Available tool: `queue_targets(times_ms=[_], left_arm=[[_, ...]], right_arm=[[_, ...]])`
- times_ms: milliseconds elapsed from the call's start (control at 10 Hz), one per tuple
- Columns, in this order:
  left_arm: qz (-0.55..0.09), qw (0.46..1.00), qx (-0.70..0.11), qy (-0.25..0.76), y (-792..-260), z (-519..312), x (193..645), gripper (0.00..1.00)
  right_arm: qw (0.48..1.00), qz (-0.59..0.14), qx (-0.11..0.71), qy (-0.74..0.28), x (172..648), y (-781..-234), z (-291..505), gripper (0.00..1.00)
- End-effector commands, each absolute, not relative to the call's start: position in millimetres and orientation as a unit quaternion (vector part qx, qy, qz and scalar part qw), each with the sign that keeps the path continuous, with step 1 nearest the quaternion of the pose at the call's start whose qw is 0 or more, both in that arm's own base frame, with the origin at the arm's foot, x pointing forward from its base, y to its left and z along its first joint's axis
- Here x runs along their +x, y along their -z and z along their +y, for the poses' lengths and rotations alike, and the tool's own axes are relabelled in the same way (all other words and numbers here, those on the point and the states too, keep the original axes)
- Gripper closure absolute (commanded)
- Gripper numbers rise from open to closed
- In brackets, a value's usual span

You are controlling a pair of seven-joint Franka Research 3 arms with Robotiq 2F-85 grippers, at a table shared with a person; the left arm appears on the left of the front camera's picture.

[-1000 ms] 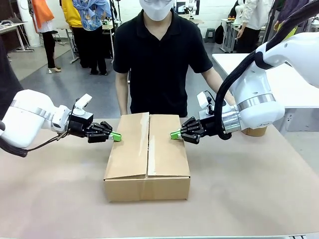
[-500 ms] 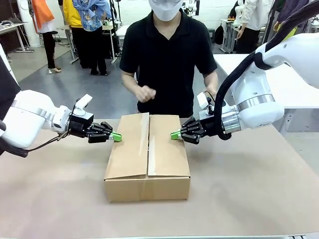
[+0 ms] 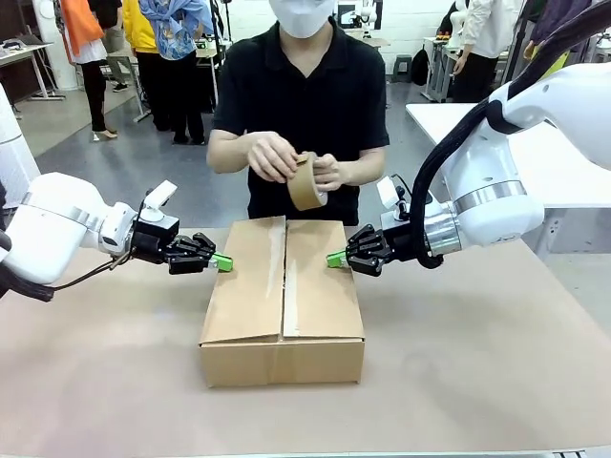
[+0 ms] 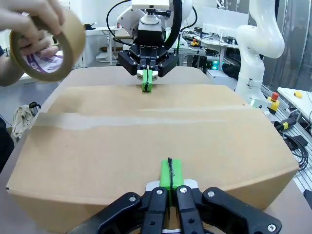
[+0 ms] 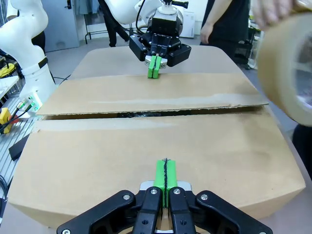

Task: Wrap the clocks to prevent damage.
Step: After the human seals the box with tape, release both hands from the side flaps of the Package Box.

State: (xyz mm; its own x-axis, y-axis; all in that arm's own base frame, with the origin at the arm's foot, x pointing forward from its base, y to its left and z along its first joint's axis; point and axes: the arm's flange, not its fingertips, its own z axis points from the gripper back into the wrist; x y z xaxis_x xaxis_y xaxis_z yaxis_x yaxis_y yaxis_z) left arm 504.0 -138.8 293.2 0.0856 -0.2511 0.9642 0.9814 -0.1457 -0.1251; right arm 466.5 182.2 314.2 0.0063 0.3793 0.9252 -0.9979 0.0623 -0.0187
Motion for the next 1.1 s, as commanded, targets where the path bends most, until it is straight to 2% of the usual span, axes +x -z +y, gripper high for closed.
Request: queue_targets(times_ms=[0, 1000], left_arm=[[-0.364, 0.542, -0.500, 0.569, -291.6, -139.7, 502.8, 0.99], [-0.364, 0.542, -0.500, 0.569, -291.6, -139.7, 502.8, 0.99]], right_arm=[[0.609, -0.409, 0.376, -0.566, 466.5, -310.6, 183.7, 0.99], [0.609, -0.409, 0.376, -0.566, 466.5, -310.6, 183.7, 0.99]])
